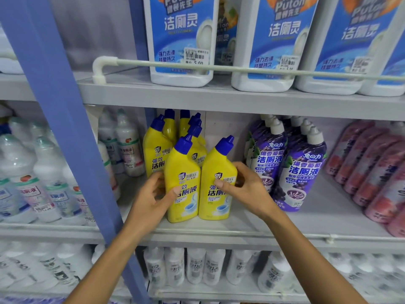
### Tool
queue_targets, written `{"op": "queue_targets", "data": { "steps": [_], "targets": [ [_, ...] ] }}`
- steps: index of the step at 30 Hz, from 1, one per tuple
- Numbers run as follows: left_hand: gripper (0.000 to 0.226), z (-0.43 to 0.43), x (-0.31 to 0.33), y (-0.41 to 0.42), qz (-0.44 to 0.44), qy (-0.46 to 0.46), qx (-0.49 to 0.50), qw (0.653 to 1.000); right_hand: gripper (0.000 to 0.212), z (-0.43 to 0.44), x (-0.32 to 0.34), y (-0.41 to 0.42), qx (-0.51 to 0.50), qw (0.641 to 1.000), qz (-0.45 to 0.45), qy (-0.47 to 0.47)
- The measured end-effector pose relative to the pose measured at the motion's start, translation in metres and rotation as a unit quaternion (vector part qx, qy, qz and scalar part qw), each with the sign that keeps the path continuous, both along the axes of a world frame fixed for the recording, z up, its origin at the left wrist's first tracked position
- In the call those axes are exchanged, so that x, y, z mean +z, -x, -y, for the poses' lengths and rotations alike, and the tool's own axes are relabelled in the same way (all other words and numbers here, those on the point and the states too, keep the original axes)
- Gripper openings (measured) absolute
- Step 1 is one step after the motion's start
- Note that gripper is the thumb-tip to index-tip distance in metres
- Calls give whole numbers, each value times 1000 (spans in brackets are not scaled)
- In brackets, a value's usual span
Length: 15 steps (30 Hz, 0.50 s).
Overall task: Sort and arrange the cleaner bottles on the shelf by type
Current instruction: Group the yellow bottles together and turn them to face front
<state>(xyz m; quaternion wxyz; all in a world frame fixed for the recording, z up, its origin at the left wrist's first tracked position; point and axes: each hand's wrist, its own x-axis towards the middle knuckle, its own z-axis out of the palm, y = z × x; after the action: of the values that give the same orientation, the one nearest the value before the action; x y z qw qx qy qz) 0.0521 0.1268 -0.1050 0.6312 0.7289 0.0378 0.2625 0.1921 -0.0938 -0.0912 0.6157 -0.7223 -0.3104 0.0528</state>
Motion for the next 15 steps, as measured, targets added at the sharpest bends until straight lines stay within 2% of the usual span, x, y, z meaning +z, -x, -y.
{"op": "queue_targets", "data": {
  "steps": [2, 6, 11, 15],
  "targets": [
    [51, 1, 13, -2, 27, 11, 28, 999, 55, -1, 13, -2, 20, 999, 10, -25],
    [46, 1, 36, -14, 52, -11, 32, 998, 33, -13, 30, -4, 43, 997, 27, -63],
    [46, -1, 36, -9, 44, -48, 8, 998, 31, -13, 25, -3, 76, 992, 13, -97],
    [43, -3, 41, -8, 34, -44, 7, 998, 34, -9, 33, -14, 119, 990, -3, -73]
  ]
}}
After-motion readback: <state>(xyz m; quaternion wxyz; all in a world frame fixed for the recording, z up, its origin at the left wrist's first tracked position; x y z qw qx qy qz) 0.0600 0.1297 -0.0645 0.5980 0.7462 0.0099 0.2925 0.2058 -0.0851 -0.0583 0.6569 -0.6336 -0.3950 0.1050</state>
